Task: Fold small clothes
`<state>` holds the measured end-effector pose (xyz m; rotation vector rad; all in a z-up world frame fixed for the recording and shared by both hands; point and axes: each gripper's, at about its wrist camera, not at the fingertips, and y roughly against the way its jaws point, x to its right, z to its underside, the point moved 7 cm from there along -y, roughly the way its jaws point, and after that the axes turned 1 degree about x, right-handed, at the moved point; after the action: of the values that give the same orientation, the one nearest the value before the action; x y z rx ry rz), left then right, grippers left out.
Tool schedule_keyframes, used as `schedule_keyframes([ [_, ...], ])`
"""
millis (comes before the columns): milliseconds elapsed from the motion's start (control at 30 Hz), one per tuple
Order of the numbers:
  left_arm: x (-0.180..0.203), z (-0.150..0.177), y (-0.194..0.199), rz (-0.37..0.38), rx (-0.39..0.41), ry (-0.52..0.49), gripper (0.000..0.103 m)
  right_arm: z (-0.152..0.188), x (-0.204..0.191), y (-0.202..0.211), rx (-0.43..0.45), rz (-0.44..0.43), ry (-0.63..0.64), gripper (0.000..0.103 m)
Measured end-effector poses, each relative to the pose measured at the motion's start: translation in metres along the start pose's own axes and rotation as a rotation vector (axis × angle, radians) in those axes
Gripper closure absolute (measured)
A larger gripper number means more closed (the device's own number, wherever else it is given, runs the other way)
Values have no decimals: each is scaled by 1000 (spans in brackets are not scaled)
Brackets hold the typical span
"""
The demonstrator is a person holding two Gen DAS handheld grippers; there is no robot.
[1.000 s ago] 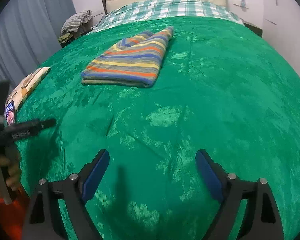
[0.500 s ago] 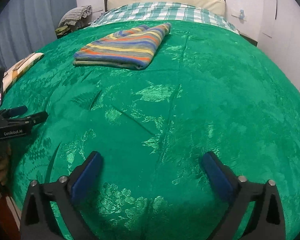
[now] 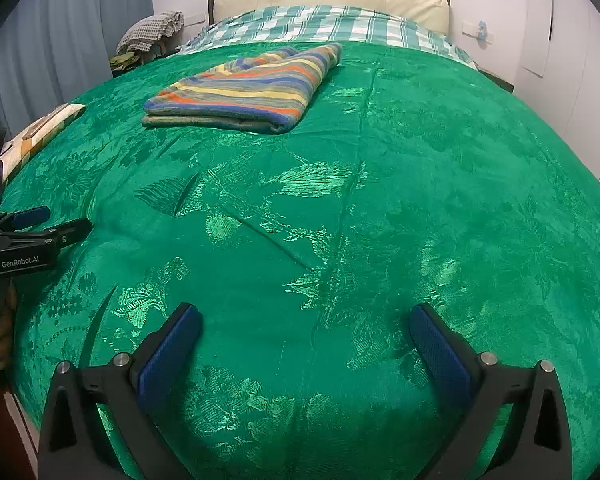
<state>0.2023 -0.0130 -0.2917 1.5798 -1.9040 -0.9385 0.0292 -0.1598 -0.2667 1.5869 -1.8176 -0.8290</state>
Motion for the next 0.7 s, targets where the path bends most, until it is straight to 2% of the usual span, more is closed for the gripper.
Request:
schedule_keyframes([
  [700, 0, 0, 0, -1, 3, 0, 0, 1, 0, 1, 8, 2, 1, 0],
])
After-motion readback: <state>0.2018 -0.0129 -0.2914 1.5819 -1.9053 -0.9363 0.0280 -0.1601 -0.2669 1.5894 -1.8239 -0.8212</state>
